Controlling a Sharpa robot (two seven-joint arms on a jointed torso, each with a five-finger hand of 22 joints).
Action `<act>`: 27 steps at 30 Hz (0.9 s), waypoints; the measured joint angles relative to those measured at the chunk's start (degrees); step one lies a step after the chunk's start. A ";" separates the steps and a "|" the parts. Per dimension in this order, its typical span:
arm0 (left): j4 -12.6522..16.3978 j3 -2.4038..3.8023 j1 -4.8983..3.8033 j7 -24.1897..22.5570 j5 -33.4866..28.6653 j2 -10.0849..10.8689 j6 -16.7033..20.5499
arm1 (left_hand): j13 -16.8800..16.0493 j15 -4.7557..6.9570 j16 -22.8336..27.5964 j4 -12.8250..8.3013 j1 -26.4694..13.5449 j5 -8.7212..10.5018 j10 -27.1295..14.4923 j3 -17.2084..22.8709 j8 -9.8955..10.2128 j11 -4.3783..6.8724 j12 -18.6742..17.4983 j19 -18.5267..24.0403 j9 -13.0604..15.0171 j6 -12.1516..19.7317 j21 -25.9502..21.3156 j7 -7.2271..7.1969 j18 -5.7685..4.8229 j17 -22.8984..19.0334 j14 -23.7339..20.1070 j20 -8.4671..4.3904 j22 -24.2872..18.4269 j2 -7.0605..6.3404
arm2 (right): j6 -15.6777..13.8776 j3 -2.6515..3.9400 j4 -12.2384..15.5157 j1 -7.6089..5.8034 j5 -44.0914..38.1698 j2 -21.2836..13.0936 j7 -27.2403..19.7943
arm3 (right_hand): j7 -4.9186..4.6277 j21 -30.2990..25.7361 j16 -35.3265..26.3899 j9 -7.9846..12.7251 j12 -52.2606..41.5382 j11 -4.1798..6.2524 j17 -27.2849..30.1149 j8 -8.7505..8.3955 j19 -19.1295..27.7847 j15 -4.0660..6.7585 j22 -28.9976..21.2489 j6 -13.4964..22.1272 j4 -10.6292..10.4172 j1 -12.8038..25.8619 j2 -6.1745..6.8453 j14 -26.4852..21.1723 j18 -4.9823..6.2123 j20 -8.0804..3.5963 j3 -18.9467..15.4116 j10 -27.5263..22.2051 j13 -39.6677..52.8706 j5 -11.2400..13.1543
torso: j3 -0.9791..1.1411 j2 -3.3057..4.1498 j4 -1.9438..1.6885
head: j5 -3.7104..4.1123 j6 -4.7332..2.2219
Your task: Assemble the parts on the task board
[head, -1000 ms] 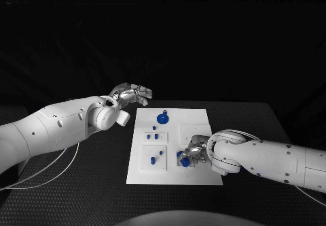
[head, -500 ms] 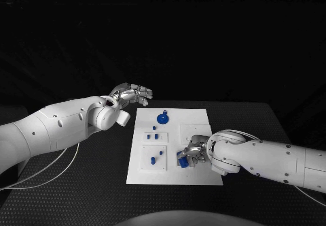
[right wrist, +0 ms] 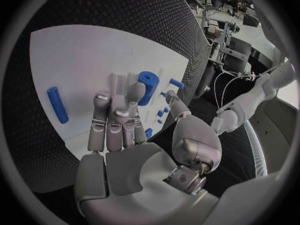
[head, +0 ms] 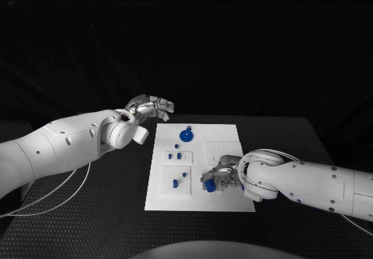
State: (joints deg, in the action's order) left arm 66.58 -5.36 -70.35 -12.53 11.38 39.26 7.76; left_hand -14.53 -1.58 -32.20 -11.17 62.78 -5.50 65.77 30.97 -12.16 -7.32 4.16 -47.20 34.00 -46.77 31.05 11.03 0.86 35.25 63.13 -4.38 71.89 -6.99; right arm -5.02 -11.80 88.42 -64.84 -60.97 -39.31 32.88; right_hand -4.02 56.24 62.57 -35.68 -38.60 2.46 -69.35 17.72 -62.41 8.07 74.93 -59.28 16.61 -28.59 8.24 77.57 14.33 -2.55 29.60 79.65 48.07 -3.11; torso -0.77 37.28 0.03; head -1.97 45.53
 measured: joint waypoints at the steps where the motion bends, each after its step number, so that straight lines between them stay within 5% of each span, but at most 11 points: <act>1: 0.00 0.00 0.00 0.00 0.00 0.02 0.00 | 0.00 0.00 0.00 0.00 0.00 0.00 0.00 0.00 0.00 0.00 0.00 0.00 0.00 0.00 0.00 0.00 0.00 0.00 0.00 0.00 0.00 0.00 | 0.10 0.00 0.21 0.00 -0.15 -0.28 -0.08 | 0.00 0.00 0.09 -0.03 0.00 0.00 0.09 0.00 0.11 0.00 0.00 0.00 0.12 -0.36 -0.14 0.00 0.02 -0.11 -0.40 0.00 0.03 0.00 | 0.01 0.01 0.00 | -0.01 0.00; 9: 0.00 0.00 -0.01 0.01 0.00 0.09 -0.02 | 0.00 0.00 0.22 0.39 -0.24 0.00 0.01 -0.07 0.00 0.01 0.00 0.00 0.00 0.00 0.00 0.00 0.00 0.12 0.00 0.00 0.07 -0.24 | 1.65 0.00 1.96 0.01 -1.46 -2.51 -0.96 | 0.00 0.00 0.34 -0.30 0.00 0.00 0.59 -0.27 0.21 0.01 -0.04 0.00 0.06 -8.24 2.09 -0.01 0.02 -0.20 -0.65 0.00 0.13 0.00 | 0.02 0.03 0.04 | -0.13 -0.16; 17: -0.01 0.00 0.00 0.02 0.00 0.14 -0.04 | -0.01 0.00 0.21 0.39 -0.32 0.00 0.01 -0.07 0.00 0.01 0.00 0.00 0.01 0.00 0.00 0.00 0.00 0.17 0.00 0.00 0.07 -0.32 | 3.61 -0.01 2.86 0.02 -2.10 -3.37 -1.70 | 0.00 0.00 0.56 -0.45 0.00 0.00 0.99 -0.48 0.29 -0.17 -0.14 0.00 0.06 -14.94 2.46 -0.20 0.02 -0.12 -0.17 0.00 0.20 0.00 | 0.04 0.02 0.07 | -0.25 -0.24; 27: -0.03 -0.01 0.00 0.06 -0.01 0.11 -0.08 | -0.01 0.00 0.21 0.39 -0.31 0.00 0.01 -0.07 0.00 0.02 0.00 0.00 -0.04 0.00 0.00 0.00 0.00 0.22 0.00 0.00 0.12 -0.31 | 3.75 -0.01 2.66 0.10 -3.37 -2.84 -2.07 | 0.16 0.01 1.20 -0.62 0.00 0.00 1.22 -0.48 -0.02 -0.18 -0.30 -0.53 -0.33 -16.46 -1.91 -0.20 0.27 0.20 -0.26 0.01 0.20 0.00 | 0.04 0.04 0.01 | -0.12 -0.12</act>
State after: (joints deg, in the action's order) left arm 66.55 -5.37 -70.35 -12.48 11.38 39.37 7.67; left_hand -14.54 -1.58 -31.98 -10.79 62.47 -5.50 65.78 30.90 -12.16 -7.30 4.16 -47.20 33.96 -46.77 31.05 11.03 0.86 35.47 63.13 -4.38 72.01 -7.30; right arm -1.26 -11.81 91.09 -64.74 -64.34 -42.15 30.81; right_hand -3.86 56.25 63.77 -36.30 -38.60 2.46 -68.13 17.24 -62.43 7.90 74.63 -59.80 16.28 -45.04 6.33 77.38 14.60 -2.36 29.34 79.65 48.27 -3.11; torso -0.73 37.32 0.03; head -2.08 45.42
